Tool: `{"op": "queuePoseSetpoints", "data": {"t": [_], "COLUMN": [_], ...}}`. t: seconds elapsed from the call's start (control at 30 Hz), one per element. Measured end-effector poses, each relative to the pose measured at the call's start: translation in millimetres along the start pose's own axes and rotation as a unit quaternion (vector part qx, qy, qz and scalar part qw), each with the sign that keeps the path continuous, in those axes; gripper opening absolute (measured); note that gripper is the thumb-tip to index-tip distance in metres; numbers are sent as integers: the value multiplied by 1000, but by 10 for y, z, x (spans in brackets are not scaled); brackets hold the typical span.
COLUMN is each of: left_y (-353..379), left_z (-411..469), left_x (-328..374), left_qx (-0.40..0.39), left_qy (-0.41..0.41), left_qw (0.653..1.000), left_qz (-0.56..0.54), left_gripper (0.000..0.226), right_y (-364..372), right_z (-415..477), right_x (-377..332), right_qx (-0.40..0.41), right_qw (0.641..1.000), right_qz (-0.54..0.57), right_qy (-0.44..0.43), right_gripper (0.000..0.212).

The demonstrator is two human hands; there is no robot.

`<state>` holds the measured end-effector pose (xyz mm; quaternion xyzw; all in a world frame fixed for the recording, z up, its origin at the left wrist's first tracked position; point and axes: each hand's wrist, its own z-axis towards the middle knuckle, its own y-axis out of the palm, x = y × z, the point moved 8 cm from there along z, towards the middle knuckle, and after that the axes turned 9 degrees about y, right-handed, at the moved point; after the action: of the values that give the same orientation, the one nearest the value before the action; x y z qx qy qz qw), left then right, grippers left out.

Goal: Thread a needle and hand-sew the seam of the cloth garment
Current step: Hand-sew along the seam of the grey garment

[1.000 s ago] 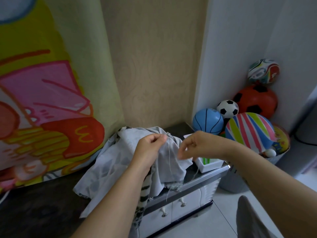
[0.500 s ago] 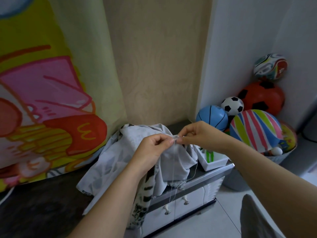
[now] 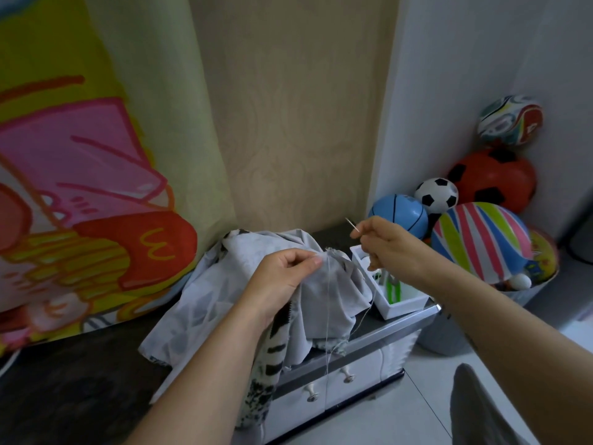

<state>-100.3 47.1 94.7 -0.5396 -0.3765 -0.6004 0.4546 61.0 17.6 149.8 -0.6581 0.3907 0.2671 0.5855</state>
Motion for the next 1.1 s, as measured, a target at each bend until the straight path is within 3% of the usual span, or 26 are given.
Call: {"op": "queuePoseSetpoints", "data": {"t": [0.2,0.83,1.1], "left_y": [2,-33,-29], "left_z": [-16,-80,-140], "left_x": [-21,9,242], "left_qx": [11,29,56], "left_qy": [-5,0,94], "left_qw": [1000,999,984], "left_qz": [5,38,144], "left_gripper": [14,12,22], "right_y": [308,387,393], "right_z": [-181,-155,-121], "right_x": [-29,-26,-44], "right_qx": [-96,-97,-72], "right_qw": [988,983,984], "right_qz": [-119,-156,-162], "right_qy": [4,28,35], "right_gripper": [13,14,17]}}
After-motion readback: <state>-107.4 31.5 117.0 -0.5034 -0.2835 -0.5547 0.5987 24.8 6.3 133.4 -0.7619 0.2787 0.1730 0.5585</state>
